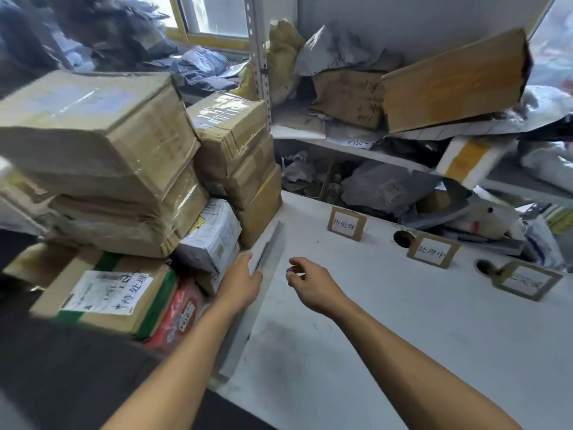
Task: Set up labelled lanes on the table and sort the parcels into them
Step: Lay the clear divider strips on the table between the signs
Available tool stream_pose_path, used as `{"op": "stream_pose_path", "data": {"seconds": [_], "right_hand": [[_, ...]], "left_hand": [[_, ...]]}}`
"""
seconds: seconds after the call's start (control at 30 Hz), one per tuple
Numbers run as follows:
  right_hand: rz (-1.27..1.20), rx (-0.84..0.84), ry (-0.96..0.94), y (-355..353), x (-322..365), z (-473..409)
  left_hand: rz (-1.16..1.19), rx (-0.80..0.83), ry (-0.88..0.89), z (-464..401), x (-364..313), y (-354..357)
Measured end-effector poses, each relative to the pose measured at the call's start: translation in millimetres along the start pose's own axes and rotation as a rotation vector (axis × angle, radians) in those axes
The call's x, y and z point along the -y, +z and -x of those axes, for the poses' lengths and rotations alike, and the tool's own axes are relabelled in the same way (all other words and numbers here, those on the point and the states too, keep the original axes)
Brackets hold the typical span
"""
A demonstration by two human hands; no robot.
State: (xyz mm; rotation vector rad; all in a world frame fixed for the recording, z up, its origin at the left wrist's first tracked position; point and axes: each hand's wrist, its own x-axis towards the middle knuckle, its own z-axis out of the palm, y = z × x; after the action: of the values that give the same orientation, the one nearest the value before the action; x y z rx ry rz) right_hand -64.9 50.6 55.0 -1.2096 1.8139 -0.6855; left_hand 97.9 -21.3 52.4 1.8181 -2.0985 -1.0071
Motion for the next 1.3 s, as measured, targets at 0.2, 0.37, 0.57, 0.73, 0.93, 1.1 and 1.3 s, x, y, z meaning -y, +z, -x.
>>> {"op": "stream_pose_path", "data": {"seconds": [0.2, 0.37, 0.57, 0.73, 0.93, 1.1, 1.3], "right_hand": [[0.032, 0.019, 0.072, 52, 18, -1], [-0.232, 0.075, 0.195, 81, 26, 6], [-0.21, 0.106, 0.172, 86, 29, 10], [-0.178, 0.135, 0.161, 83, 27, 12], [-0.166, 0.153, 0.17, 82, 28, 14], [-0.142, 0.144, 0.167, 79, 28, 12], [-0.131, 0.113, 0.137, 68, 31, 6]], "left_hand": [[0.108, 0.373, -0.049, 10, 29, -2], [0.021, 0.224, 0.076, 16, 43, -1], [-0.166, -0.033, 0.102, 13, 38, -21], [-0.151, -0.09, 0.172, 7, 24, -37], [-0.159, -0.027, 0.137, 10, 17, -42], [-0.185, -0.057, 0.149, 15, 11, -49], [-0.156, -0.191, 0.293, 26, -23, -78]]}}
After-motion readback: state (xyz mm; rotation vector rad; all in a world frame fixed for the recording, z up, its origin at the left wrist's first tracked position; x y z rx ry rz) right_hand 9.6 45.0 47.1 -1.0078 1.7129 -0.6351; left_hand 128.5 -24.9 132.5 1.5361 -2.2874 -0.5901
